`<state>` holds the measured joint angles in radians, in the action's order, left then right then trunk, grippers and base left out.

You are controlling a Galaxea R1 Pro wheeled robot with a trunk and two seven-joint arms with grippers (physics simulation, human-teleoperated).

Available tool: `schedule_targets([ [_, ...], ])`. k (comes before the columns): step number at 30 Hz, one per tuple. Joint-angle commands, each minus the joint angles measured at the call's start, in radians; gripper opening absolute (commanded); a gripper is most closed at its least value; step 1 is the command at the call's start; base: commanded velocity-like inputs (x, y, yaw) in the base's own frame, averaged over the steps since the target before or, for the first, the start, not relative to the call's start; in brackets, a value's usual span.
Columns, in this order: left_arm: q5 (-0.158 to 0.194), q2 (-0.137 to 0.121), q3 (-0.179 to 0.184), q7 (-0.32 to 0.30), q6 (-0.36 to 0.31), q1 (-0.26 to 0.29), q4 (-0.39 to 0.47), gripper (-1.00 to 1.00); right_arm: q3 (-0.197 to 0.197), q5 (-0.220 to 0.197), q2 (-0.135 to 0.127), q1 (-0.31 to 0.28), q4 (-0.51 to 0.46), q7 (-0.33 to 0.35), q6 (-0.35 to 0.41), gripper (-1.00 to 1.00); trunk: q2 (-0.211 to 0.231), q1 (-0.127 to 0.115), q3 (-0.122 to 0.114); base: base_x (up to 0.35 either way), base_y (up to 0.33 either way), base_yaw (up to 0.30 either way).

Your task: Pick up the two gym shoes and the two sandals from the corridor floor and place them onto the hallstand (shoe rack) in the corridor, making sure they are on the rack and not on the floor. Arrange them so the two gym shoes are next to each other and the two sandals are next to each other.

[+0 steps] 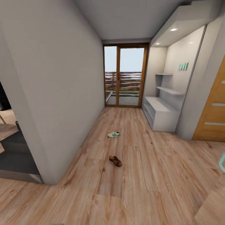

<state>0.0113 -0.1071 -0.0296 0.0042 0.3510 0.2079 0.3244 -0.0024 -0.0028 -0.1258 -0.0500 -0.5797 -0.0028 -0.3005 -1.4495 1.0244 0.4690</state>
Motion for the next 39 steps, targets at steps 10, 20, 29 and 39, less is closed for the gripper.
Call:
schedule_targets([
  [10, 0.001, 0.0, -0.002, 0.0, 0.003, 0.001, -0.001, 1.0, 0.0, 0.0, 0.0, -0.001, 0.002, 0.0, -0.003, 1.0, 0.0, 0.001, 0.001, 0.334, -0.068, -0.004],
  [20, 0.001, 0.0, -0.003, 0.0, 0.003, 0.001, -0.001, 1.0, 0.001, 0.0, 0.0, -0.001, 0.003, 0.0, -0.003, 1.0, 0.0, 0.001, 0.001, 0.335, -0.059, 0.0],
  [29, 0.002, 0.0, -0.003, 0.0, 0.003, 0.001, -0.001, 1.0, 0.0, 0.0, 0.0, -0.001, 0.004, 0.0, -0.003, 1.0, 0.0, 0.001, 0.001, 0.337, -0.01, 0.0],
  [39, 0.001, 0.0, -0.002, 0.0, 0.003, 0.001, -0.001, 1.0, 0.001, 0.0, 0.0, -0.001, 0.002, 0.0, -0.002, 1.0, 0.0, 0.001, 0.001, 0.337, -0.001, 0.0],
])
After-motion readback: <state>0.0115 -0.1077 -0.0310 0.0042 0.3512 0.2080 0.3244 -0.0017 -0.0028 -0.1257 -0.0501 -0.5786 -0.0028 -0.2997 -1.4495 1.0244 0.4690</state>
